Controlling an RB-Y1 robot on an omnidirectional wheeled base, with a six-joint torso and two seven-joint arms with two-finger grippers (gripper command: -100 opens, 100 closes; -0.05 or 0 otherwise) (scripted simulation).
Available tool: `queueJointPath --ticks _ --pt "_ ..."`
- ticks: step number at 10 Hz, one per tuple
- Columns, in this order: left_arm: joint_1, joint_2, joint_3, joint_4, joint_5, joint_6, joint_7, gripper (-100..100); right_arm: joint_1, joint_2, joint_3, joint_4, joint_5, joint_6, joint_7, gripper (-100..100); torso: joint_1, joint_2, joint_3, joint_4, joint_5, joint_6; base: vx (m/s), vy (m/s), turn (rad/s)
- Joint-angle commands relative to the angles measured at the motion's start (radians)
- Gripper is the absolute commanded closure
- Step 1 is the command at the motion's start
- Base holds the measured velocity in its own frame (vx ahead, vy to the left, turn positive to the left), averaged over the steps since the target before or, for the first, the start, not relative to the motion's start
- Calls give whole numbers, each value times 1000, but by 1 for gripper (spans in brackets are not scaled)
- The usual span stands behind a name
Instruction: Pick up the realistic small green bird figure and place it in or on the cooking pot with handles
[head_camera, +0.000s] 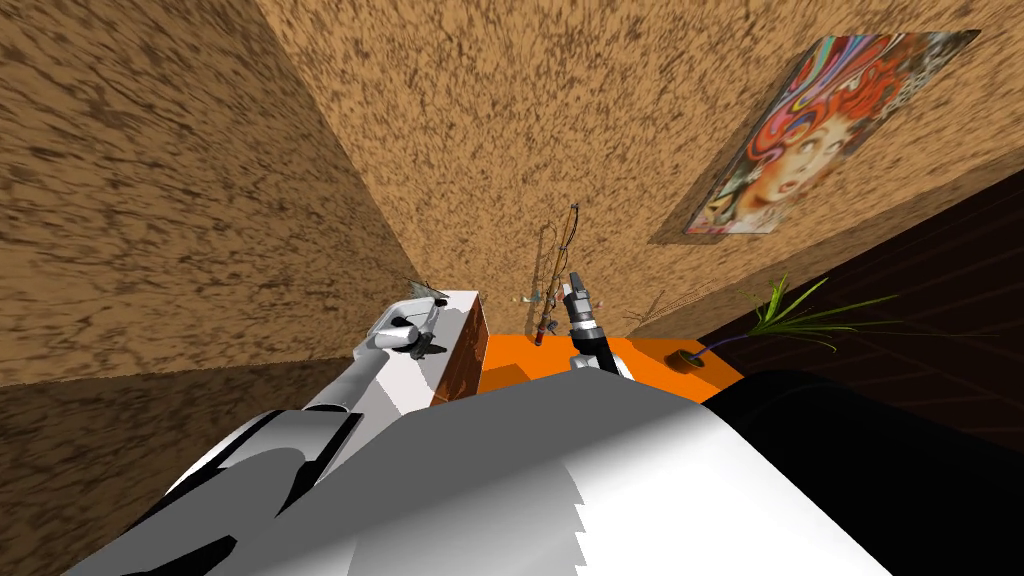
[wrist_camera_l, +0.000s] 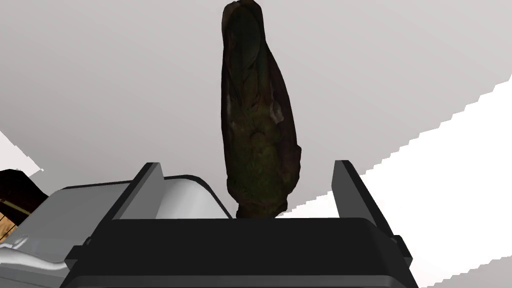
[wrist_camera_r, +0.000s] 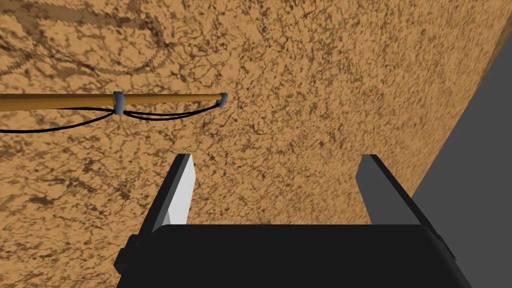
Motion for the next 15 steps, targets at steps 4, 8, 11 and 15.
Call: queueJointPath --ticks 4,8,11,15 --pt "-15 -16 5 55 -5 -6 -2 -100 0 0 0 0 0 0 0 0 -3 3 2 1 -1 0 14 20 -41" --pt "-28 -41 27 142 -29 -55 10 -100 0 0 0 0 0 0 0 0 -1 7 4 1 0 0 -43 49 -159" --pt "-28 -43 32 151 -33 -60 13 100 0 0 0 0 0 0 0 0 -1 6 4 2 0 -1 -33 31 -67" --pt "-28 -43 32 151 -32 -60 13 100 0 0 0 0 0 0 0 0 -4 3 2 1 -1 0 0 0 0"
